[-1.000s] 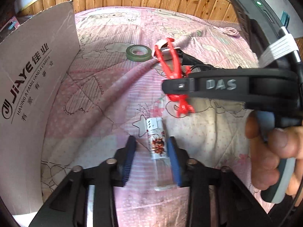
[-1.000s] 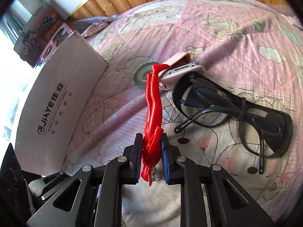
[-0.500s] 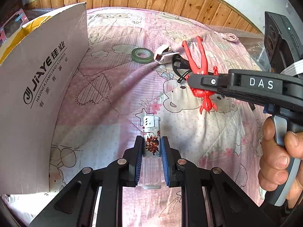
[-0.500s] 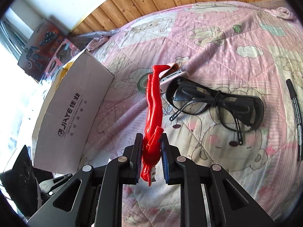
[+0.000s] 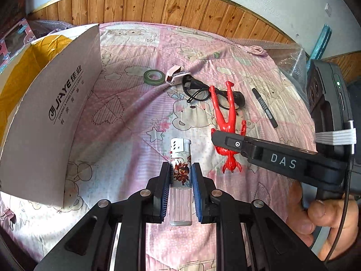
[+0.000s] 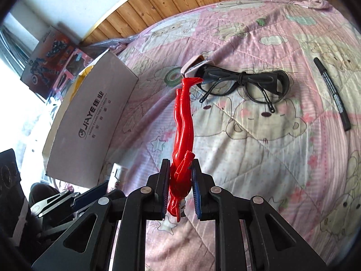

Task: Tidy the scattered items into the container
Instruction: 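Lift the red figure and clear vial off the bedspread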

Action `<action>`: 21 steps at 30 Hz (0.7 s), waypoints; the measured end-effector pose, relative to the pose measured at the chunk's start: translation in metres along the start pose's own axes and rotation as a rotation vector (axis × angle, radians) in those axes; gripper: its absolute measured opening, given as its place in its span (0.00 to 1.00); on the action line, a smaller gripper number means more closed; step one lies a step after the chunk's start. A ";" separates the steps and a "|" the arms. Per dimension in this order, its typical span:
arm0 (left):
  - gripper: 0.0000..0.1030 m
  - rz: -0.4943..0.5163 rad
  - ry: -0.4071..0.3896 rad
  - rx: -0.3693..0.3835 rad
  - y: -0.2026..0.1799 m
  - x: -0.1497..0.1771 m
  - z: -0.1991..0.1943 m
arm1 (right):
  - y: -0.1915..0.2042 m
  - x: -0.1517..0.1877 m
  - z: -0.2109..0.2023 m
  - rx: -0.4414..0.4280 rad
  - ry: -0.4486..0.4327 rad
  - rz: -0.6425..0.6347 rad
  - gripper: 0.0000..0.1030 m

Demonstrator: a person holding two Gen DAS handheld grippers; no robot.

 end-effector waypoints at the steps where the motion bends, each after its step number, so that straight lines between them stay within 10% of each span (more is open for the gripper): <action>1: 0.19 -0.006 0.006 0.000 0.002 0.003 -0.001 | 0.001 0.003 -0.002 0.003 -0.003 0.000 0.18; 21: 0.19 -0.053 -0.092 0.067 0.023 0.022 -0.072 | 0.052 0.061 -0.061 0.018 -0.089 -0.030 0.18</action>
Point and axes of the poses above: each gripper's, at about its wrist camera, not at the fingertips, and z roughly the way its jaws point, y to its left, x to its underside, the point moved 5 cm from there along z, roughly the way its jaws point, and after that the axes turned 9 degrees about x, right-handed, at the moved point
